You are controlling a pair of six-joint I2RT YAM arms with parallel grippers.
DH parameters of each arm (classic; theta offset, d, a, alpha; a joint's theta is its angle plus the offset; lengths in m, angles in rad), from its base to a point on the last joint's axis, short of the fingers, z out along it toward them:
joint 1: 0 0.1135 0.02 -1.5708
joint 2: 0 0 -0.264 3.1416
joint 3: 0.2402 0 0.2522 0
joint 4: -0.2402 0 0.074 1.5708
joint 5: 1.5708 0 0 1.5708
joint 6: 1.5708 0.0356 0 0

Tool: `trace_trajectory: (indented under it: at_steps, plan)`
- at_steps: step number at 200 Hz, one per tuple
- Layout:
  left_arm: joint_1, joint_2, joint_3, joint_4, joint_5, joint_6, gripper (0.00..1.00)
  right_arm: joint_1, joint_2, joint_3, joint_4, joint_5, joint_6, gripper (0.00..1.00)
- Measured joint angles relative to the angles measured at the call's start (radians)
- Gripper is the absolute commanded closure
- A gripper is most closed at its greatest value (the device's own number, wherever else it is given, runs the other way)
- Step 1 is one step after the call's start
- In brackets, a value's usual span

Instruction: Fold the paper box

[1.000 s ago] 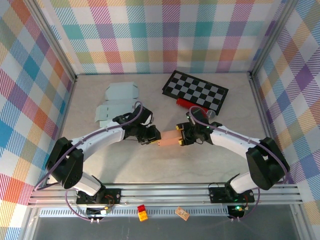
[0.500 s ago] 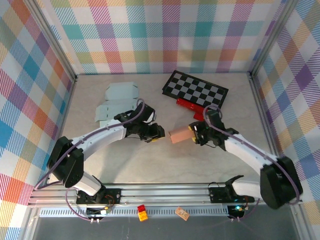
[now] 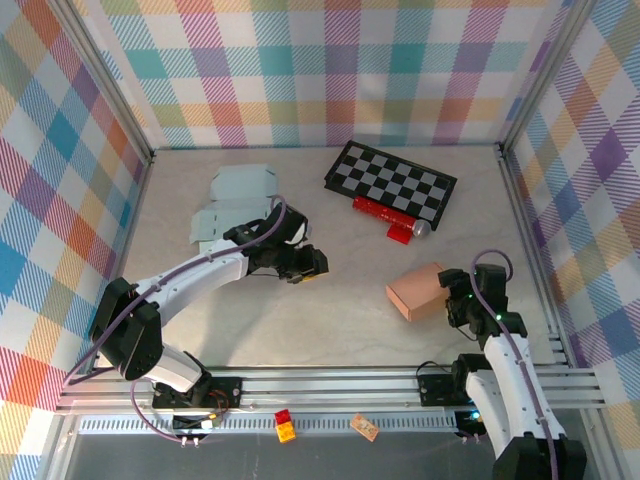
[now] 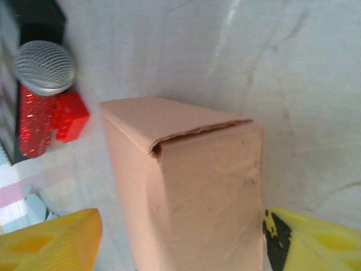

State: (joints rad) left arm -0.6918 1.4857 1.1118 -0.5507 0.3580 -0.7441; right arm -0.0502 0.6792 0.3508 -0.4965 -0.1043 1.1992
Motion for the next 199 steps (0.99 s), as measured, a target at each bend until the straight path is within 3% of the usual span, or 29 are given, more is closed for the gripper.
trace_trajectory:
  at_steps: [62,97,117,160,199]
  plan:
    - [0.000,-0.009,-0.001,0.000,-0.019,0.000,0.67,-0.002,0.183,0.222,-0.312,0.060,0.004,0.13]
    - [0.025,-0.060,-0.003,-0.021,-0.037,0.000,0.68,-0.002,0.219,0.350,-0.388,0.074,-0.042,0.20]
    - [0.083,-0.108,-0.004,-0.044,-0.051,0.004,0.66,0.026,0.235,0.439,-0.373,0.060,-0.130,0.22]
    - [0.306,-0.150,0.004,-0.106,-0.101,0.054,0.65,0.350,0.427,0.642,-0.256,0.029,-0.312,0.25]
    - [0.539,-0.076,0.001,-0.064,-0.082,0.064,0.68,0.557,0.621,0.645,-0.045,-0.107,-0.300,0.26]
